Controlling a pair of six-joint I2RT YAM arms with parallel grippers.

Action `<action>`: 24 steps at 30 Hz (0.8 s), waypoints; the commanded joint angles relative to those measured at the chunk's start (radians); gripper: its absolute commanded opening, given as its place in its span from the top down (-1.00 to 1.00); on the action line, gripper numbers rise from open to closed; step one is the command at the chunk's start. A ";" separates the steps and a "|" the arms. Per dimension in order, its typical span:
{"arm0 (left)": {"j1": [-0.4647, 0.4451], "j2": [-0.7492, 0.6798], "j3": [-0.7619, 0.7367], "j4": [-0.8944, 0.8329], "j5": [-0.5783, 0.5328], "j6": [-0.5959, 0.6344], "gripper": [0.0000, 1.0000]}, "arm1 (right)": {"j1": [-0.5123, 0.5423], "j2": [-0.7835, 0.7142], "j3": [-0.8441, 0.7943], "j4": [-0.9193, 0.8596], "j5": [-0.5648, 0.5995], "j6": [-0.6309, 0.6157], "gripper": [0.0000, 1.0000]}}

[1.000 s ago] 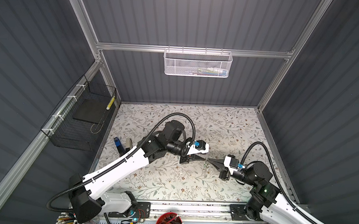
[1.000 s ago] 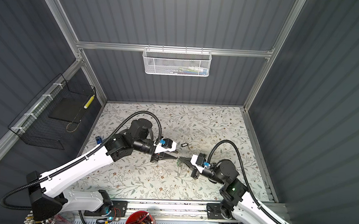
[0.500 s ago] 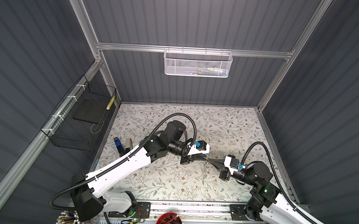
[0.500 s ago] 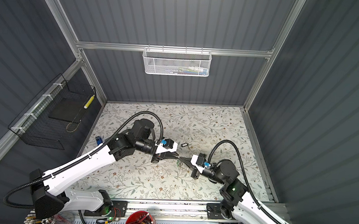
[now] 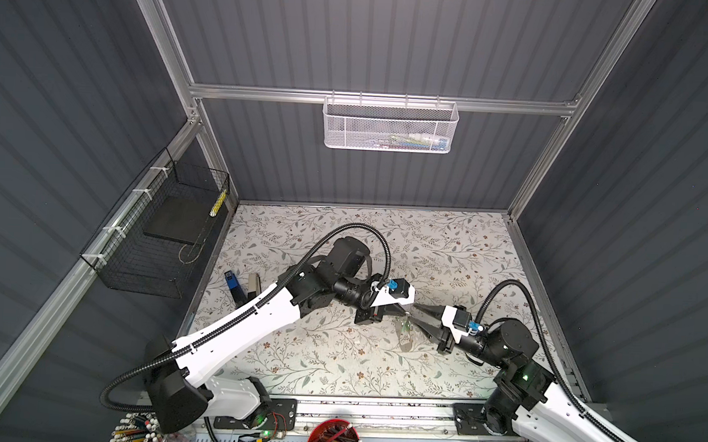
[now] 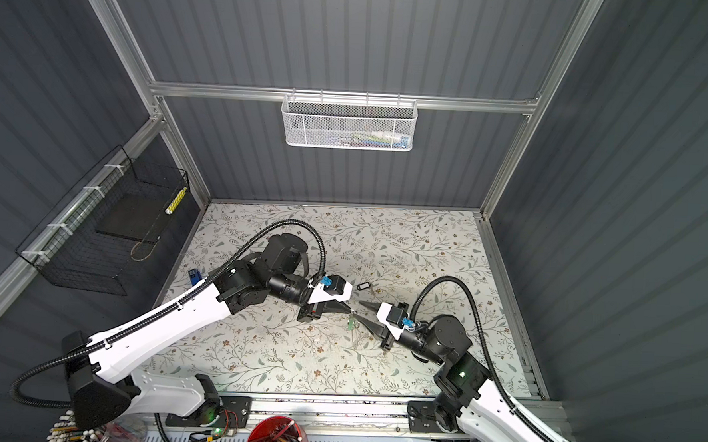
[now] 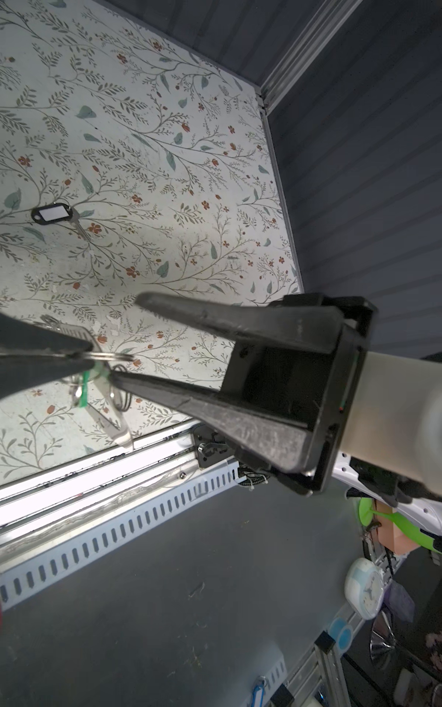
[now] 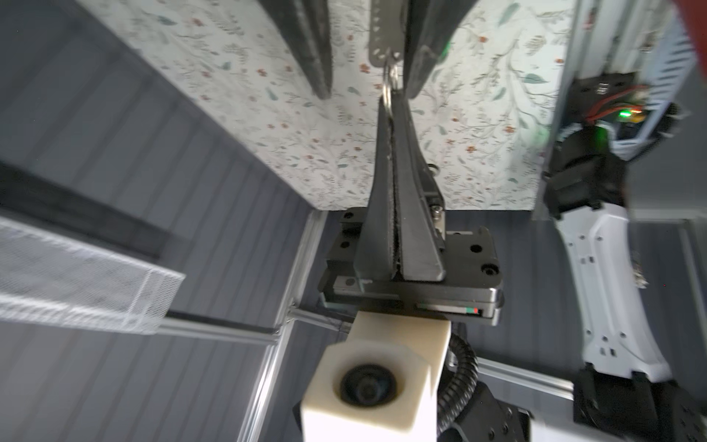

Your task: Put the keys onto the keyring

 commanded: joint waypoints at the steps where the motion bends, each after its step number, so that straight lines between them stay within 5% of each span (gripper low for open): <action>1: -0.008 0.033 0.122 -0.205 -0.106 0.073 1.00 | 0.003 -0.061 0.030 -0.058 0.141 -0.004 0.16; 9: -0.018 0.119 0.282 -0.392 -0.193 0.129 1.00 | 0.003 -0.025 0.128 -0.271 0.118 -0.011 0.18; 24: -0.090 0.236 0.442 -0.513 -0.277 0.128 1.00 | 0.007 0.080 0.112 -0.189 -0.047 -0.029 0.53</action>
